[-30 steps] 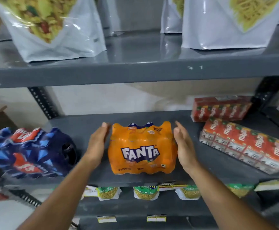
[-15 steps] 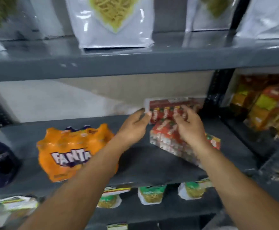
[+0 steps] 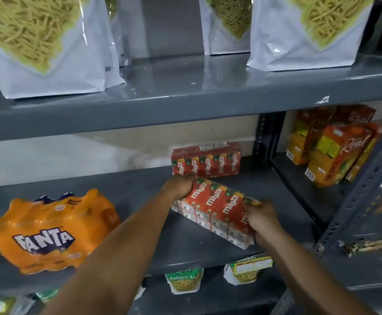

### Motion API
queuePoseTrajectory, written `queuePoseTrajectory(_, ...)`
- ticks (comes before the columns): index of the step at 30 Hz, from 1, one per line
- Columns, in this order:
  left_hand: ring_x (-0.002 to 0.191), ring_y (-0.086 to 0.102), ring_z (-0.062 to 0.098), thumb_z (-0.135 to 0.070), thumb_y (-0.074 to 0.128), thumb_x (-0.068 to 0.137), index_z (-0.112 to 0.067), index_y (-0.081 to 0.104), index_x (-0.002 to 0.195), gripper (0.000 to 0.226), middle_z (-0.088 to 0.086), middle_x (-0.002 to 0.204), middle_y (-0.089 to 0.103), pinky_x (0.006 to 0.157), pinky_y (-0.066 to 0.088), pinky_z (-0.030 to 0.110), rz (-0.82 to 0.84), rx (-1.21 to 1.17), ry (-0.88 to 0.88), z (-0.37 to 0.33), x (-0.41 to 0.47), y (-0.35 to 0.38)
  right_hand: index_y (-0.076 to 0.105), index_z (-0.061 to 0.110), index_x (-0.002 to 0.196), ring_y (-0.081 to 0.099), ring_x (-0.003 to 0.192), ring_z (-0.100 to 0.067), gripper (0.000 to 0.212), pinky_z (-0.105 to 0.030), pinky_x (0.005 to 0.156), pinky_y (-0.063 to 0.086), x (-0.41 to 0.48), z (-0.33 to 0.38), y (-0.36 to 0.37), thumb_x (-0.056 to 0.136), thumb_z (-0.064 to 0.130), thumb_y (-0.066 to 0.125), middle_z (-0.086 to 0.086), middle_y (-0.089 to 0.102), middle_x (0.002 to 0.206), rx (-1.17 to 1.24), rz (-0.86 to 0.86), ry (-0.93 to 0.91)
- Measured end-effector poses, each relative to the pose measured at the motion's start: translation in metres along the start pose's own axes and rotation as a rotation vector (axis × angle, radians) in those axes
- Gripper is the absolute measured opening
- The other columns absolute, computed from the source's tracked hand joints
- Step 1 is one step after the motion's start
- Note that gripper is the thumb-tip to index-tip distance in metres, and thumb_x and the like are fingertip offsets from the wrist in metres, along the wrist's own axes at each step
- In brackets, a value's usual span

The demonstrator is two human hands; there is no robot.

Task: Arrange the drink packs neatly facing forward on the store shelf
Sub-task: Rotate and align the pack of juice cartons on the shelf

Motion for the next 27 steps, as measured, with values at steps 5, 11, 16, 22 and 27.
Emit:
queuePoseTrajectory(5, 0.092, 0.072, 0.024, -0.056, 0.042, 0.091, -0.027, 0.060, 0.097, 0.034, 0.005, 0.103, 0.075, 0.096, 0.052, 0.045, -0.014, -0.107, -0.011, 0.003, 0.015, 0.005, 0.044, 0.000, 0.120, 0.067, 0.091, -0.038, 0.037, -0.047, 0.076, 0.056, 0.002, 0.002, 0.010, 0.090, 0.016, 0.059, -0.021, 0.063, 0.109, 0.044, -0.091, 0.028)
queuePoseTrajectory(11, 0.088, 0.072, 0.028, -0.063, 0.032, 0.093, -0.021, 0.060, 0.086, 0.051, 0.009, 0.095, 0.074, 0.093, 0.053, 0.045, -0.143, -0.311, -0.065, 0.015, 0.006, -0.003, 0.032, 0.011, 0.148, 0.061, 0.115, -0.036, 0.060, -0.037, 0.080, 0.051, -0.002, 0.008, 0.019, 0.095, 0.029, 0.056, -0.021, 0.051, 0.139, -0.053, -0.104, -0.146)
queuePoseTrajectory(16, 0.089, 0.072, 0.029, -0.056, 0.033, 0.098, -0.015, 0.062, 0.094, 0.050, 0.012, 0.097, 0.074, 0.091, 0.055, 0.053, -0.314, -0.717, 0.032, 0.039, -0.005, -0.006, 0.033, 0.003, 0.146, 0.039, 0.136, -0.022, 0.066, -0.017, 0.099, 0.033, -0.027, 0.018, 0.022, 0.094, 0.037, 0.054, -0.018, 0.038, 0.146, -0.171, -0.134, -0.576)
queuePoseTrajectory(22, 0.102, 0.065, 0.029, -0.054, 0.030, 0.100, -0.012, 0.053, 0.099, 0.048, 0.019, 0.108, 0.064, 0.098, 0.050, 0.054, -0.406, -0.908, 0.123, 0.077, -0.019, 0.006, 0.037, 0.002, 0.136, 0.031, 0.143, -0.037, 0.064, -0.002, 0.105, 0.026, -0.046, -0.002, 0.026, 0.093, 0.049, 0.044, -0.025, 0.033, 0.145, -0.182, -0.037, -0.884)
queuePoseTrajectory(27, 0.113, 0.060, 0.025, -0.052, 0.030, 0.101, -0.026, 0.047, 0.098, 0.032, 0.015, 0.119, 0.057, 0.098, 0.048, 0.044, -0.412, -0.983, 0.066, 0.086, -0.028, 0.007, 0.044, 0.003, 0.121, 0.025, 0.144, -0.041, 0.043, -0.024, 0.118, 0.025, -0.051, -0.017, 0.026, 0.095, 0.037, 0.049, -0.020, 0.034, 0.139, -0.162, 0.005, -1.061)
Point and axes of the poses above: each hand's wrist, its own x-axis towards the middle knuckle, its own y-axis out of the palm, z = x × y, the point moved 5 cm from there along x, towards the middle knuckle
